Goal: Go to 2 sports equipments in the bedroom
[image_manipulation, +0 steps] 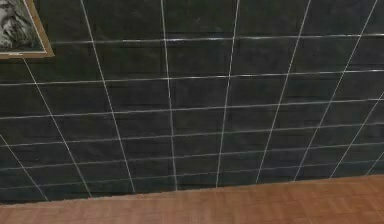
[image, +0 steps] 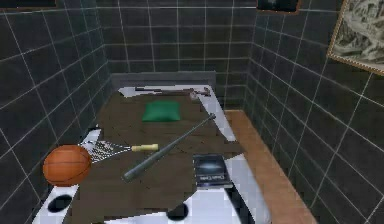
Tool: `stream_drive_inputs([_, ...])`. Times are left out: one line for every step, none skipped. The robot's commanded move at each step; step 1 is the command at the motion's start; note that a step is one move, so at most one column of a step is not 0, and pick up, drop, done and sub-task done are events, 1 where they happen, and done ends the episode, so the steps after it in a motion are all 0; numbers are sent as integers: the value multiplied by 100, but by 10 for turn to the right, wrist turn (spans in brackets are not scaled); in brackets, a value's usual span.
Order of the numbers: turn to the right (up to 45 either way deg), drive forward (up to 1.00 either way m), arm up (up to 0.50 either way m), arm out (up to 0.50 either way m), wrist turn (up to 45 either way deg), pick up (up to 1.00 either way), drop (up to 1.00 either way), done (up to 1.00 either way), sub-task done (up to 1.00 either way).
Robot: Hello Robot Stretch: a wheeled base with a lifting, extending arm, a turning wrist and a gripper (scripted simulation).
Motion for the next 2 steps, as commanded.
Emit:
stream_drive_inputs([0, 0, 0, 0, 0, 0, 0, 0, 100])
stream_drive_inputs([-450, 0, 0, 0, 0, 0, 0, 0, 0])
